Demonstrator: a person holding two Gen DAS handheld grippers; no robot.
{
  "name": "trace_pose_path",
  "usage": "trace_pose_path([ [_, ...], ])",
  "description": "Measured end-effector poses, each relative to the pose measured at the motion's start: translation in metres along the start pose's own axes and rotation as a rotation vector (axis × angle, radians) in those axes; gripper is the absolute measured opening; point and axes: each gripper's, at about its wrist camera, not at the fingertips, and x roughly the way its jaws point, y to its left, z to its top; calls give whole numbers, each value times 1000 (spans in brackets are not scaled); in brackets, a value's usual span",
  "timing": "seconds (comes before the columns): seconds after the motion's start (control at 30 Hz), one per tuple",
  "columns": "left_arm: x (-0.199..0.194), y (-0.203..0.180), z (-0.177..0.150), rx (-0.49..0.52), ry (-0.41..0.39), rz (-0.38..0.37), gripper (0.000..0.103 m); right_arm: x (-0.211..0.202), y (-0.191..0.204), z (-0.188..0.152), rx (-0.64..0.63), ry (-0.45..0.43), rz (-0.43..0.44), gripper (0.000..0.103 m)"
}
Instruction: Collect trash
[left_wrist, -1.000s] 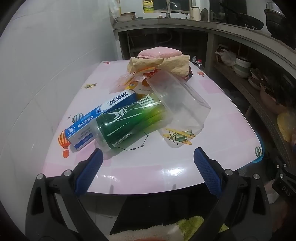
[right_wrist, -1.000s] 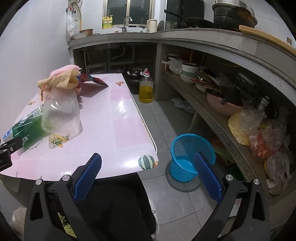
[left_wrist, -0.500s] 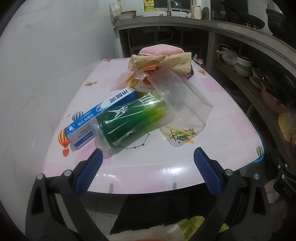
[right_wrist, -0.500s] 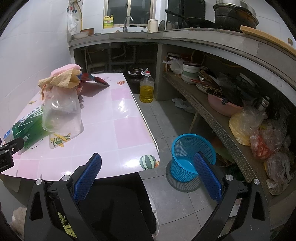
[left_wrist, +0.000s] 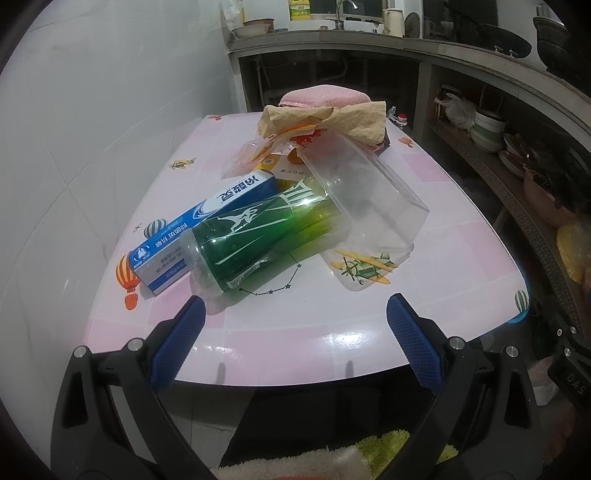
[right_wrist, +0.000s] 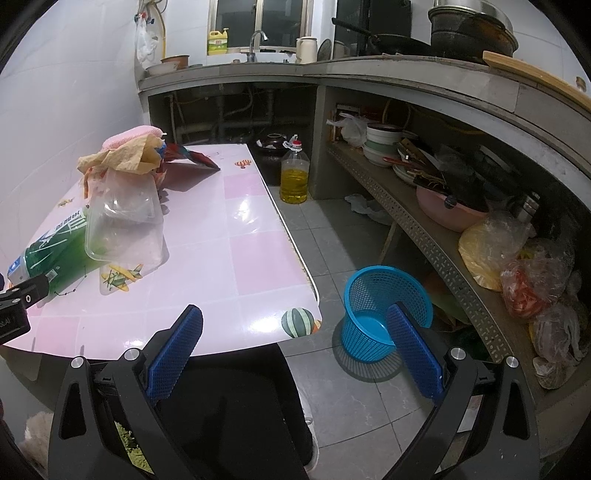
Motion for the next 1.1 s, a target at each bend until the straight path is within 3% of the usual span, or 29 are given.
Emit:
trace_pose_path([
  [0.83,6,9,12,6,-22,-53,95,1,3,8,2,-5,-13,97],
  [1.1,15,16,25,-1,-2,-57,95,6,7,22,4,8,22,97],
])
